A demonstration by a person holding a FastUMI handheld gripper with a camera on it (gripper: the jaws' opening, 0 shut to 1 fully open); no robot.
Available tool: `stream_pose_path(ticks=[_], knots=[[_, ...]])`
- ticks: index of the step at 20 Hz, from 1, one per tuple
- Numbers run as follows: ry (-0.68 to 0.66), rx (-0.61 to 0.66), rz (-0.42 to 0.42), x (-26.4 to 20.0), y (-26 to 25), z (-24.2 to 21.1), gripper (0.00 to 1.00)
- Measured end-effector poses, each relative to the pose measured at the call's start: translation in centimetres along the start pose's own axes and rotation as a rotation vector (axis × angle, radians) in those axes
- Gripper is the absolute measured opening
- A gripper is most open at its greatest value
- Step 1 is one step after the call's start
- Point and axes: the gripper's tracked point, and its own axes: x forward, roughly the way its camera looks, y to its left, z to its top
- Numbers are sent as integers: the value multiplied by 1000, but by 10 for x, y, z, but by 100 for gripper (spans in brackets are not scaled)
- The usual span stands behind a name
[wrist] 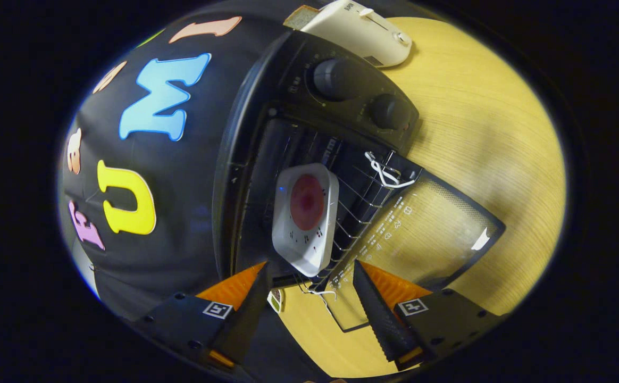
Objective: Open the toaster oven, put the food inside, and close the toaster oven door.
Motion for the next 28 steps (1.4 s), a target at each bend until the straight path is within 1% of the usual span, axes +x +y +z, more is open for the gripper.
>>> stream_pose_path(ticks=[3, 5, 9, 13, 16, 18, 21, 23, 28], knots=[[-1, -133, -30, -29, -13, -16, 98], [-8, -244, -64, -50, -23, -25, 98], [-26, -463, -92, -77, -26, -41, 98], [-31, -643, -128, -93, -30, -52, 98], [-23, -757, -174, -91, -38, -54, 98], [-3, -815, -230, -93, -52, -55, 98], [29, -860, -300, -88, -74, -53, 99], [68, -882, -331, -84, -88, -57, 99], [106, -947, -394, -69, -110, -50, 99]])
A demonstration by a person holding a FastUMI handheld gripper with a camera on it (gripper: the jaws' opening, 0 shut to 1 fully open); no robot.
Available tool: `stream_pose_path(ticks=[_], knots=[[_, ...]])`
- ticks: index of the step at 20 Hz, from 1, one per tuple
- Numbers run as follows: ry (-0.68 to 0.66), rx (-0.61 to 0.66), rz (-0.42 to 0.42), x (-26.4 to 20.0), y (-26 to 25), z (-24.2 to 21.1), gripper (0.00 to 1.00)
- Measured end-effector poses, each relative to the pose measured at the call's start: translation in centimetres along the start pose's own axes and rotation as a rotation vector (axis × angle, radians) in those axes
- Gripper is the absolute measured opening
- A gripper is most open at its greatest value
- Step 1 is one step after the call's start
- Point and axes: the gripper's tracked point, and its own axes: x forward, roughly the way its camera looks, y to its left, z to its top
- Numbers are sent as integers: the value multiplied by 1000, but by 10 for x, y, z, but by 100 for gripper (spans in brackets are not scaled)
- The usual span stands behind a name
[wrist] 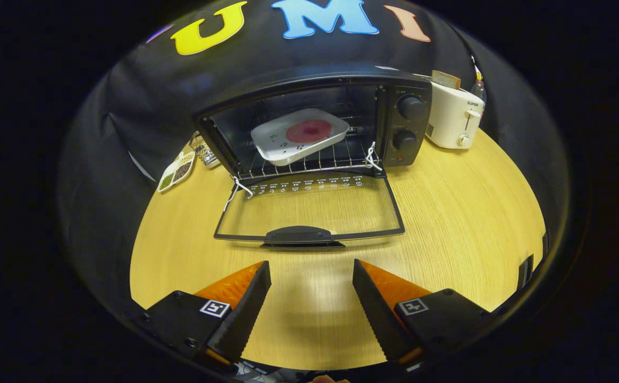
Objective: Open the toaster oven, put the food inside, and close the toaster oven door.
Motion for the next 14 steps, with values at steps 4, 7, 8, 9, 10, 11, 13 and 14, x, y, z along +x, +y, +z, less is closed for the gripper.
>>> stream_pose_path(ticks=[4, 7, 8, 9, 10, 11, 13, 14], knots=[[59, -38, -47, 19, -9, -10, 99], [103, -78, -82, 33, -15, -19, 99], [110, -91, -88, 39, -16, -21, 99], [115, -103, -92, 42, -18, -22, 99], [119, -115, -99, 46, -19, -24, 99], [123, -126, -107, 50, -22, -26, 99], [108, -128, -100, 51, -19, -21, 99], [111, -128, -97, 57, -18, -21, 99]])
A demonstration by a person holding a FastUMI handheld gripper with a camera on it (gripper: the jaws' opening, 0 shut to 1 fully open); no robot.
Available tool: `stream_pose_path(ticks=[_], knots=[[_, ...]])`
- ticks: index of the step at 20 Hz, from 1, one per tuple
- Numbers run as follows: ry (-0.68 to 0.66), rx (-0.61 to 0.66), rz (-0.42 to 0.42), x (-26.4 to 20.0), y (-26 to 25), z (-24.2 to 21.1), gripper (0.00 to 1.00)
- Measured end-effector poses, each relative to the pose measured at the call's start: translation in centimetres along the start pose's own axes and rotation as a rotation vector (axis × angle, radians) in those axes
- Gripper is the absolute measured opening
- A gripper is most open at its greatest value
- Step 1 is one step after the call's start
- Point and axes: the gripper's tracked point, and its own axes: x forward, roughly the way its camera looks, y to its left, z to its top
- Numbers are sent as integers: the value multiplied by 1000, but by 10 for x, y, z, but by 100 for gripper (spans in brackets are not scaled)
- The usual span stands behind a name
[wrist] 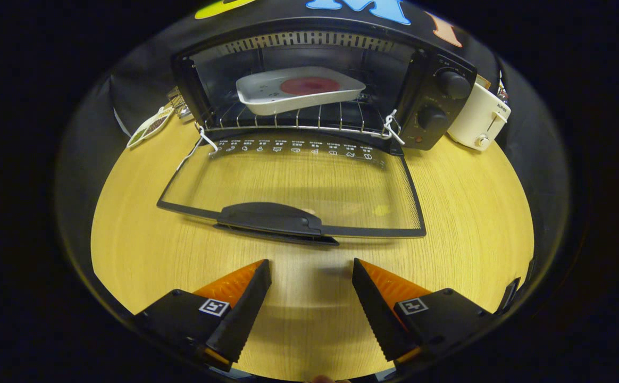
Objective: Open the toaster oven, put the food inside, and close the toaster oven door.
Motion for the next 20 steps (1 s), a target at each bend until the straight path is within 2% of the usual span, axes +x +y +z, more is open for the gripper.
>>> stream_pose_path(ticks=[6, 10, 16, 20], knots=[[-15, 9, -6, 6, 3, 17, 99], [-19, -44, -23, 3, 3, 21, 99], [-131, -83, 22, -36, 5, 40, 99], [-265, -58, 63, -74, 11, 80, 99]])
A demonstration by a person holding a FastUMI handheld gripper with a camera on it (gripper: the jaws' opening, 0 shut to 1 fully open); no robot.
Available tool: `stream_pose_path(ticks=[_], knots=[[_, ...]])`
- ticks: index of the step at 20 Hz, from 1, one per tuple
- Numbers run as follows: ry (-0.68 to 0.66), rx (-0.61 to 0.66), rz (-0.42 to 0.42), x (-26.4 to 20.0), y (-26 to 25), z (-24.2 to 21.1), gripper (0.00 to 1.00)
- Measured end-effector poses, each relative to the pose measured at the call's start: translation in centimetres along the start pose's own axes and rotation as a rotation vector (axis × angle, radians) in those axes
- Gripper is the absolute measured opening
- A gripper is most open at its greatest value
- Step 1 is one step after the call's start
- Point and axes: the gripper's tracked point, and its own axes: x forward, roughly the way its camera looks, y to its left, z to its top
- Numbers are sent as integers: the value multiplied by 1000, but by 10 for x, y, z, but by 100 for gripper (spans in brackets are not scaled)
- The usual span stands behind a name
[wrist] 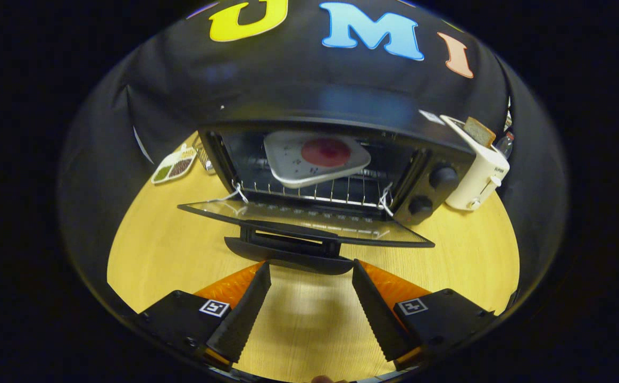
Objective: Open the toaster oven, put the food inside, and close the toaster oven door.
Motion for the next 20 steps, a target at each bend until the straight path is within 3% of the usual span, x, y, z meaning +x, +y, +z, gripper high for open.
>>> stream_pose_path(ticks=[7, 12, 15, 20], knots=[[-266, 12, 14, -45, -11, 108, 99], [-466, -6, 18, -84, -32, 156, 99], [-528, -19, 10, -109, -46, 167, 99], [-659, 63, -36, -182, -81, 166, 98]])
